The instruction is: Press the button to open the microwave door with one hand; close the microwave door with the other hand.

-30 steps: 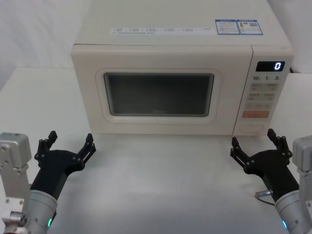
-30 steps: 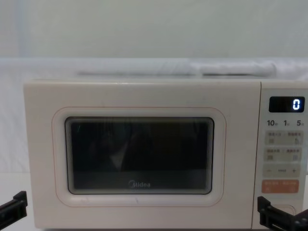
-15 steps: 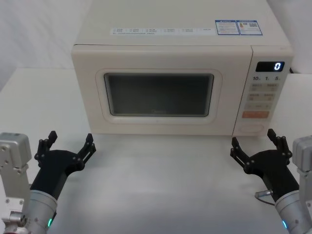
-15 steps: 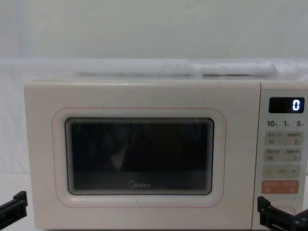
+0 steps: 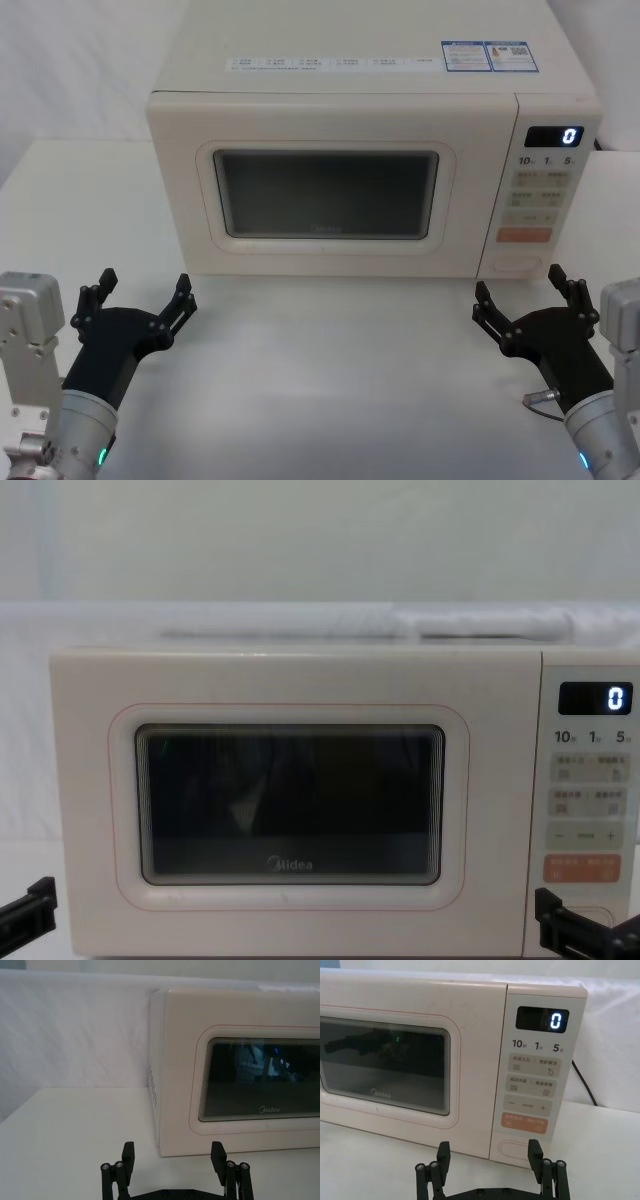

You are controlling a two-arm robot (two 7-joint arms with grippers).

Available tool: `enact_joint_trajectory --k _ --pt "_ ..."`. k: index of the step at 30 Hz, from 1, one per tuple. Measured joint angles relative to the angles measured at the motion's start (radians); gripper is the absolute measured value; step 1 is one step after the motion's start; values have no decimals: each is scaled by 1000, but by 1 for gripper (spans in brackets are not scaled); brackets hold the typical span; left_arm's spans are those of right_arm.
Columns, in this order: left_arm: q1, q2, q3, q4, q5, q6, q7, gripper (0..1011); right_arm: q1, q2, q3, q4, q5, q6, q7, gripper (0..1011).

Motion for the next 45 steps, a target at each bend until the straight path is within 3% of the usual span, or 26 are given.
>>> enact_joint_trajectory --k 6,13,21,24,25,27,28,30,31,33,36,40,45 --pt "0 0 0 0 0 0 0 1001 0 0 0 0 0 0 0 983" --pt "0 0 0 0 0 0 0 1001 0 0 0 0 0 0 0 841" --pt "0 0 0 0 0 0 0 1001 0 0 0 0 0 0 0 567" --pt "0 0 0 0 0 0 0 1001 0 0 0 0 0 0 0 508" --pt "0 0 0 0 0 0 0 1001 0 0 0 0 0 0 0 440" --pt "0 0 0 0 0 0 0 1001 0 0 0 0 0 0 0 421" --pt "0 0 0 0 0 0 0 1001 0 0 0 0 0 0 0 338" --pt "0 0 0 0 0 0 0 1001 0 0 0 0 0 0 0 304" --pt "0 0 0 0 0 0 0 1001 0 0 0 0 0 0 0 235" --pt "0 0 0 0 0 0 0 1001 0 0 0 0 0 0 0 219" --pt "0 0 0 0 0 0 0 1001 0 0 0 0 0 0 0 86" --pt "0 0 0 0 0 0 0 1001 0 0 0 0 0 0 0 1" --pt "0 0 0 0 0 0 0 1001 0 0 0 0 0 0 0 0"
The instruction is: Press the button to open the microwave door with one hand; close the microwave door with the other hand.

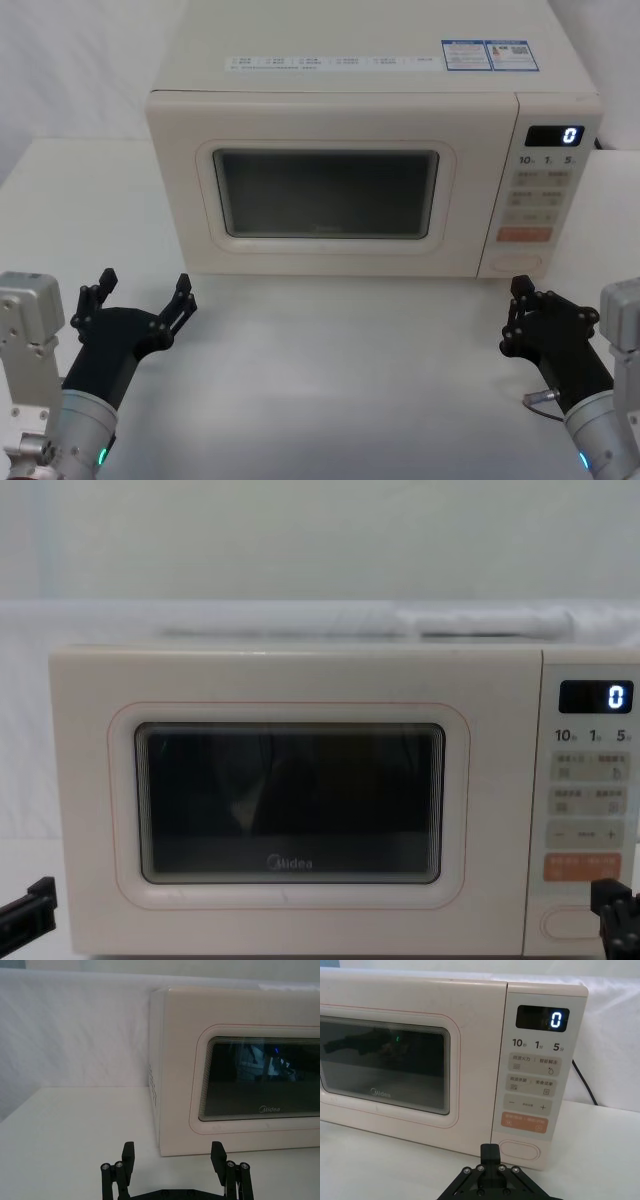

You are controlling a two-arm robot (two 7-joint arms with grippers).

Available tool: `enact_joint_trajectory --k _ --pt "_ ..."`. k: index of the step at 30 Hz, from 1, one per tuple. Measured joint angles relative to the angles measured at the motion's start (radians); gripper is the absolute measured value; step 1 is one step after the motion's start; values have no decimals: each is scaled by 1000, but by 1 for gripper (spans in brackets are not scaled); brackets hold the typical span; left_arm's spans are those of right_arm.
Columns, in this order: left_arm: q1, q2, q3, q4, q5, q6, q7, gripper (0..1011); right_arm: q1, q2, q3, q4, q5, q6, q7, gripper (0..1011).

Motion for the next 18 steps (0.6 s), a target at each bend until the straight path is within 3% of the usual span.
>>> enact_joint_trajectory --k 18 --pt "0 0 0 0 0 0 0 1001 0 -2 2 0 -1 1 6 0"
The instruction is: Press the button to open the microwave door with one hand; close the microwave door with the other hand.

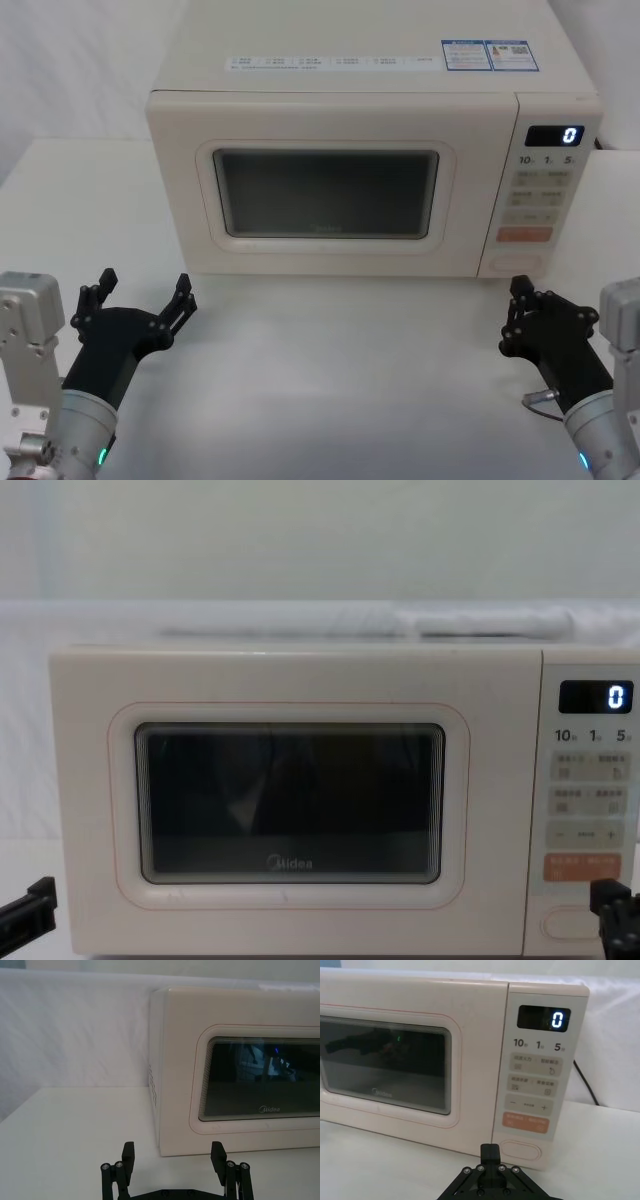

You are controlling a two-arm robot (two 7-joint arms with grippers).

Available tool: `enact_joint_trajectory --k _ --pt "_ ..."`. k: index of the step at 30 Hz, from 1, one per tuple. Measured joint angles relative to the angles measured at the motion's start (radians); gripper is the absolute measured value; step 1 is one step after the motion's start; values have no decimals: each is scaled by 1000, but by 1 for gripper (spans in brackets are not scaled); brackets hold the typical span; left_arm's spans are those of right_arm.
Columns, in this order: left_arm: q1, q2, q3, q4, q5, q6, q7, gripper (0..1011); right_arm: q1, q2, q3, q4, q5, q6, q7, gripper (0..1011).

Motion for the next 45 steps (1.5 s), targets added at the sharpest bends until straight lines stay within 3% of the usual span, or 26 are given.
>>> enact_joint_trajectory --k 13,23,35,45 --pt "0 0 0 0 0 0 0 1001 3 -18 45 1 38 30 80 0" --pt "0 0 0 0 0 0 0 1001 33 -5 99 30 86 80 161 0" --pt "0 0 0 0 0 0 0 1001 126 16 125 139 105 112 204 0" --pt "0 0 0 0 0 0 0 1001 192 -10 116 245 114 110 204 0"
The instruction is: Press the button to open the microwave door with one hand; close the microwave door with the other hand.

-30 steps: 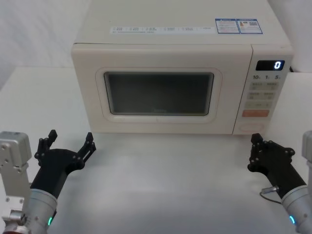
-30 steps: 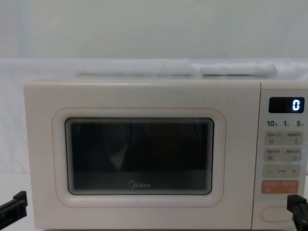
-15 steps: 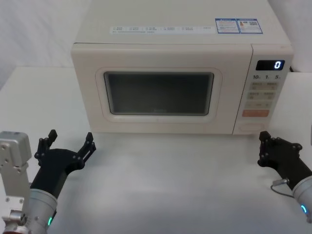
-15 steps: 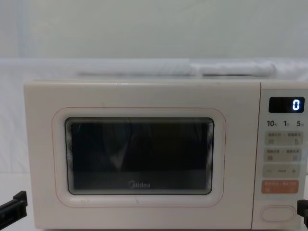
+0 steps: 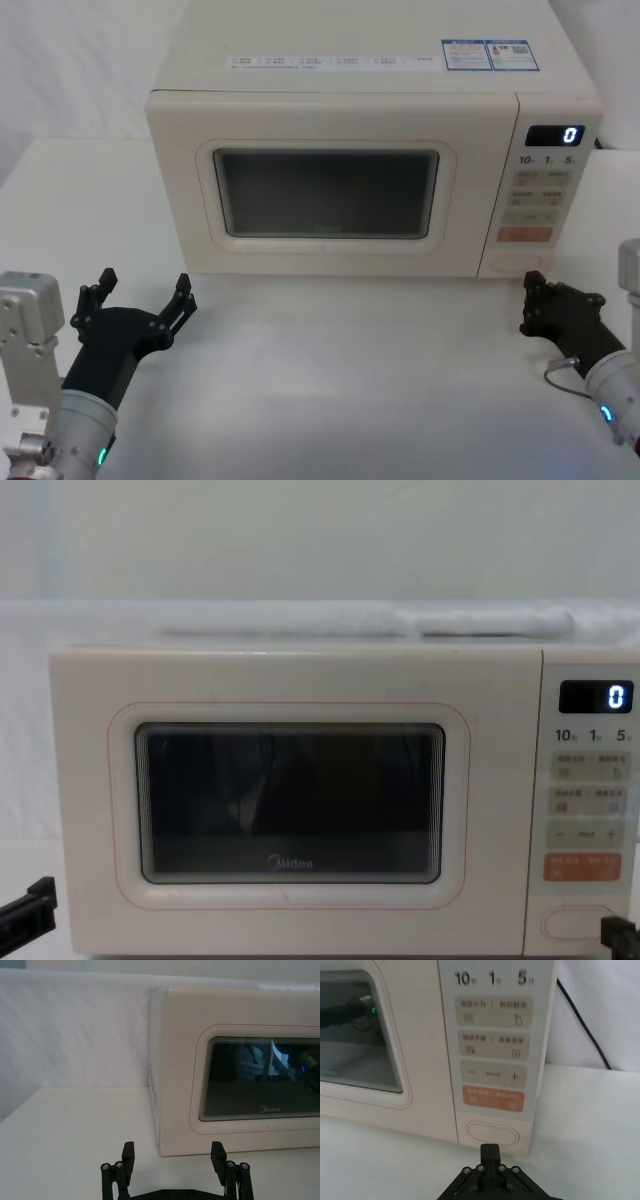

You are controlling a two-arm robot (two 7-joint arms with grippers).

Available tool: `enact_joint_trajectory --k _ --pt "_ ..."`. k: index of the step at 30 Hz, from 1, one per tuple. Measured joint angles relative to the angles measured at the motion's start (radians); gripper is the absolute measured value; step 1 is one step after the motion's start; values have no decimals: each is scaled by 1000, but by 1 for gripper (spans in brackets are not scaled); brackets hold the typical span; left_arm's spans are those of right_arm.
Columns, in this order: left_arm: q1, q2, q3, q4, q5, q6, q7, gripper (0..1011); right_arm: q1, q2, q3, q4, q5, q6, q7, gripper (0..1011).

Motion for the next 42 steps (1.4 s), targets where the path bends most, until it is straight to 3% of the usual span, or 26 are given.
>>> enact_joint_trajectory --k 9,27,42 --pt "0 0 0 0 0 0 0 1001 32 -20 -3 61 13 -8 -2 0" --pt "0 0 0 0 0 0 0 1001 79 -43 -2 108 15 9 -26 0" --pt "0 0 0 0 0 0 0 1001 110 -59 -16 140 -26 8 -47 0"
